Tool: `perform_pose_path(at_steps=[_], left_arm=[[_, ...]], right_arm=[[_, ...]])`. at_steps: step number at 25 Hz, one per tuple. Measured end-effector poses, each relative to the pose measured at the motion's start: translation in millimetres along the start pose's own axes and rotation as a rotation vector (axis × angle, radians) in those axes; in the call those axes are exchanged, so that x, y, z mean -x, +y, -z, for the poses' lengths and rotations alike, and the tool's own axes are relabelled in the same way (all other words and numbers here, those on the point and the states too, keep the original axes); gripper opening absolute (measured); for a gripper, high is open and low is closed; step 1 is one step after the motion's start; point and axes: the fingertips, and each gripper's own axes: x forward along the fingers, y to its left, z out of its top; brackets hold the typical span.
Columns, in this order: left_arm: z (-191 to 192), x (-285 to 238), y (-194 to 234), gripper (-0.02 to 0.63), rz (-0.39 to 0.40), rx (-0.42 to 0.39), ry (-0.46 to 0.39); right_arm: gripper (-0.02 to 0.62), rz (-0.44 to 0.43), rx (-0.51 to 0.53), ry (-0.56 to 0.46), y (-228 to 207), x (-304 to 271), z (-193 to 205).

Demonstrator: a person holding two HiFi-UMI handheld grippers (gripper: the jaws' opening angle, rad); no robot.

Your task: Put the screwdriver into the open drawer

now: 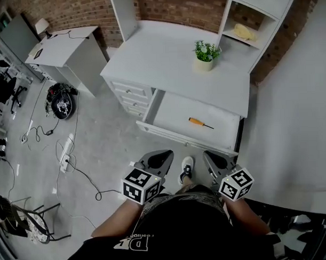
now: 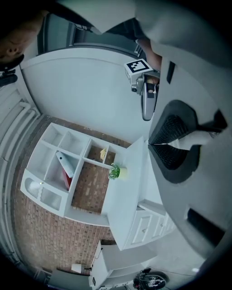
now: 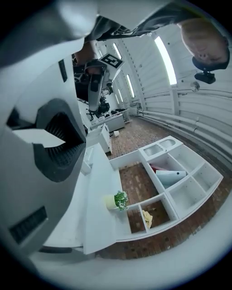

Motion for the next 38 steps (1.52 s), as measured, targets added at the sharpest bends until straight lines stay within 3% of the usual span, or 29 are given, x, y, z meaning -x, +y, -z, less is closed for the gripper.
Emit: perform_pose_path(at_steps=[5,9,15,24,30,38], left_arm=[[50,26,-46,0.018,0.085,0.032,0.070],[52,38,-76,0.018,0.126,-0.003,0.068],[37,43,-102,0.018,0.100,-0.056,0.016],[28,19,-158,0.018,0.057,-0.017,-0.028],[37,-3,-186,0.018,0.045,-0.003,-0.003],[49,-19,-217,0.018,0.074,-0.046,0.042]], right_arm=[[0.005,0.058,-0.051,0.044,45,53,45],[0.004,0.108,-0.049,0.011,55,86,44],[0.005,0.127,-0.001,-0.050,52,118,22],[0.005,0.090,-0.005,-0.021,27,179,6],[0.003,0.107,-0.048,-0.017,7,218,15],[0.004,0.113,-0.098,0.011,-5,237,40]])
